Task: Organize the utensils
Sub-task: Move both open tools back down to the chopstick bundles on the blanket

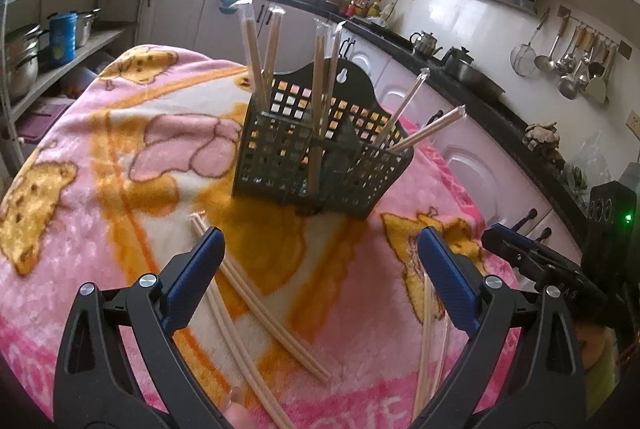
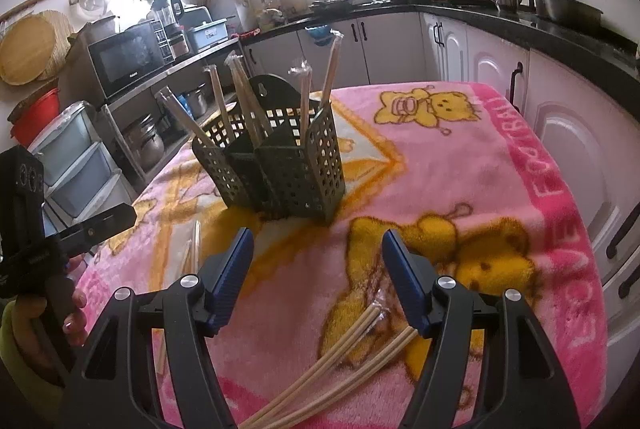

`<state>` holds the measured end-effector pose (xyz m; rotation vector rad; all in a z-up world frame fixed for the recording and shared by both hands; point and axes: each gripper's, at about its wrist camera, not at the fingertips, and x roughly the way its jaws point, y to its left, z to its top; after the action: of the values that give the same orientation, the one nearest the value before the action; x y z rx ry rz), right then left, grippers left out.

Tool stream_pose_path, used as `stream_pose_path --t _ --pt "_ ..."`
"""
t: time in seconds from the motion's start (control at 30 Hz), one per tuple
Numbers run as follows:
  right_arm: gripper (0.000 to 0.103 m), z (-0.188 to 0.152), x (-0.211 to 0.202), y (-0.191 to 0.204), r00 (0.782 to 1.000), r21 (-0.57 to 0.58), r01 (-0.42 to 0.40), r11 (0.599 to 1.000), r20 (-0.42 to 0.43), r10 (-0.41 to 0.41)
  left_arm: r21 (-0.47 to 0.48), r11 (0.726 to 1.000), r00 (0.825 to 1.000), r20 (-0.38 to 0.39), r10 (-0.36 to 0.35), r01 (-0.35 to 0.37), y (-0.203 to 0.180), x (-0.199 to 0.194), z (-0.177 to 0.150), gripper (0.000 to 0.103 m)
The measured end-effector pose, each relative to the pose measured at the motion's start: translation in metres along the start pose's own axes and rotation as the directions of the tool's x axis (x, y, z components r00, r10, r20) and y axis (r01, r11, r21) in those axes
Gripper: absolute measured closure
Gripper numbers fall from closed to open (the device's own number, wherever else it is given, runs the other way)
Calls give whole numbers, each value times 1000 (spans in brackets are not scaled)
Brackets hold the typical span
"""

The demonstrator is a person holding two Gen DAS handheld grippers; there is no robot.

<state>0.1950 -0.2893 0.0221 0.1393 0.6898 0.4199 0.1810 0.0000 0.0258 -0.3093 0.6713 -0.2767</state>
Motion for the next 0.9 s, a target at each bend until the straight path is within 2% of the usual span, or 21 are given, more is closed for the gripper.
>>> stream_pose_path --t 0.37,0.77,0.9 --pt "39 -21 5 -1 999 11 -5 1000 -39 6 -22 1000 999 -50 7 -8 12 5 -21 15" --pt "39 -43 19 0 995 8 -3 1000 -102 3 -62 997 994 -105 41 -48 34 17 -45 15" --pt "39 -49 25 -1 993 4 -4 1000 -120 4 -77 994 991 -120 63 -73 44 23 -46 24"
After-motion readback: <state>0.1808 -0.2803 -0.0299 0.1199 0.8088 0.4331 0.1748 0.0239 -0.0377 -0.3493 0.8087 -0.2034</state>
